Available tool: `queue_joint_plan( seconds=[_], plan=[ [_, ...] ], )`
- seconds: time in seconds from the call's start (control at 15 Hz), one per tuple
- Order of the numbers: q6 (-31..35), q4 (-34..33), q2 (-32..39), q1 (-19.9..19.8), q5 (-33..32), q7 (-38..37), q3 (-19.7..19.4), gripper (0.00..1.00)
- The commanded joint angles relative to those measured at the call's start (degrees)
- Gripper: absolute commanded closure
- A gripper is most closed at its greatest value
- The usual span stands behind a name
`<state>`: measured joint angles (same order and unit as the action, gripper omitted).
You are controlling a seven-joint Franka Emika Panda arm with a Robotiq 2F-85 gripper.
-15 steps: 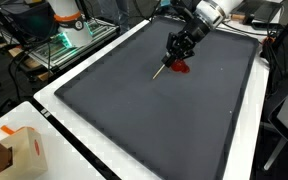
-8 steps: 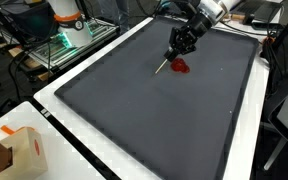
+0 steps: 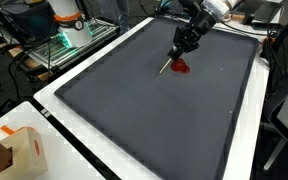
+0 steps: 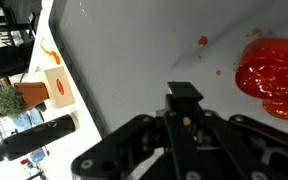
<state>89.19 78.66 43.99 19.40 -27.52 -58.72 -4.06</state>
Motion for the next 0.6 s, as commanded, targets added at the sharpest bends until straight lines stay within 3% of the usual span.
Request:
queue_joint_plan(
  seconds=[0.0,0.53],
  plan=[
    [2.9,0.7,-2.0,-1.9,0.7,5.2,1.2,0.97],
    [10.9,3.0,-8.9,-6.8,8.9,19.4,3.2,0.97]
  ],
)
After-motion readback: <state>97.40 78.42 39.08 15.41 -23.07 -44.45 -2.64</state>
